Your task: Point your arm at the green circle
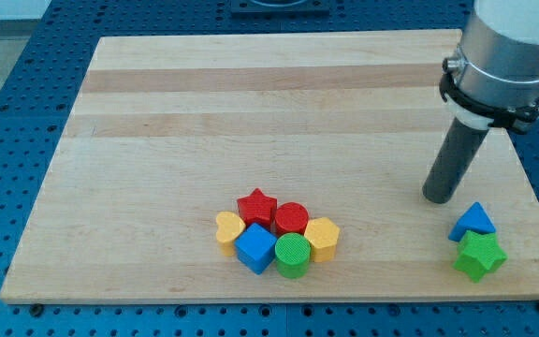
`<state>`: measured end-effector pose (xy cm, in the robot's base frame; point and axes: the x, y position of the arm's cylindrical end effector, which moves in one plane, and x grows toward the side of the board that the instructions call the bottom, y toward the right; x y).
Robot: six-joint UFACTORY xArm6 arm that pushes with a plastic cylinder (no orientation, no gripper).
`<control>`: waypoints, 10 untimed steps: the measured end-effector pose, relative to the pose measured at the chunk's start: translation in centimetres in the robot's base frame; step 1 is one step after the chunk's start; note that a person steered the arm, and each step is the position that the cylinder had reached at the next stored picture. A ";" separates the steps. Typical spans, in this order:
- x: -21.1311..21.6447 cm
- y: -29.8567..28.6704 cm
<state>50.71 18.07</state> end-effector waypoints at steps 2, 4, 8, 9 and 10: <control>-0.7 -0.1; -13.3 -15.5; -1.3 -44.3; 8.4 -44.4; 10.9 -44.2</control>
<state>61.65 -26.13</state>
